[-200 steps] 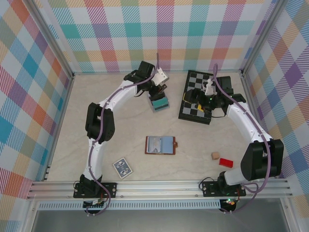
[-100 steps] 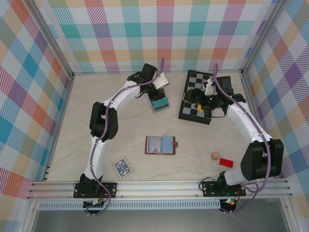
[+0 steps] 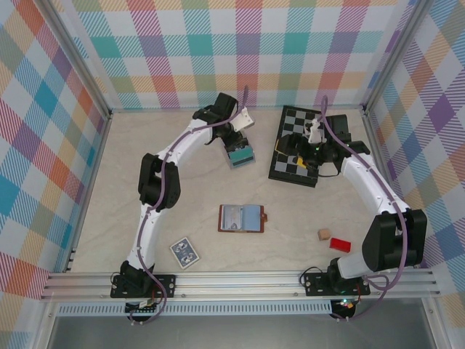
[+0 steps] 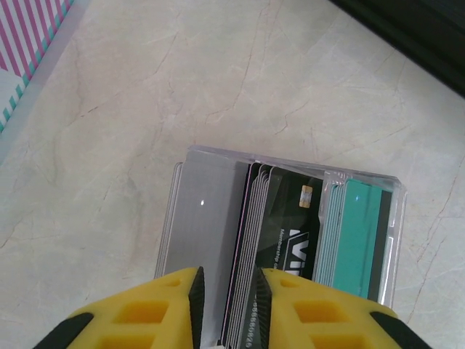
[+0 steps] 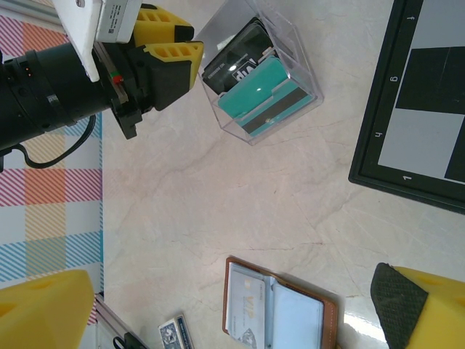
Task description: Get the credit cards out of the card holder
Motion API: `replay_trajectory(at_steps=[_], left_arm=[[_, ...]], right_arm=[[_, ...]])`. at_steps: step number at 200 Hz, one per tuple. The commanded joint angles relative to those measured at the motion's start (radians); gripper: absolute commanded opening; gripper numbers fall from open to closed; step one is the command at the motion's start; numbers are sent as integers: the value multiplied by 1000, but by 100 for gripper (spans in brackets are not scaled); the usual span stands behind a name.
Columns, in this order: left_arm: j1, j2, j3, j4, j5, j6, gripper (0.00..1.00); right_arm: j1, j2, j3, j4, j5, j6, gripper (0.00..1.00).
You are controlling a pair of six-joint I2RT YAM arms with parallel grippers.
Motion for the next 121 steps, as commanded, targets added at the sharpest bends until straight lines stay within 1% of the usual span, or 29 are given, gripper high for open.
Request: replay_trajectory(at_steps=[1,14,23,51,64,77,109,121], left_arm=[[-3,9,34,-29,-13,-32,29],[-3,-6,33,-20,-8,-74,32],[-3,-23,32,-13,-7,-117,36],[6,-121,-30,40,12,-312,46],[11,-192,-115,98,9,-420,53],[13,-274,-227,158,2,-509,57],[13,-480,-516,289,-76,-710,73],[15,-550,-614,307,-103,-772,77]], right_arm=[[-5,15,-9,14,-23,4,100],[-5,15,-6,8,-16,-5,100],[-5,15,-7,1,-7,-14,100],[22,14,-10,-20,32,-50,98],[57,16,-10,-32,64,-68,96],[104,19,-9,-43,93,-87,95],[232,38,-15,-67,150,-114,92],[285,49,-22,-70,166,-116,91]])
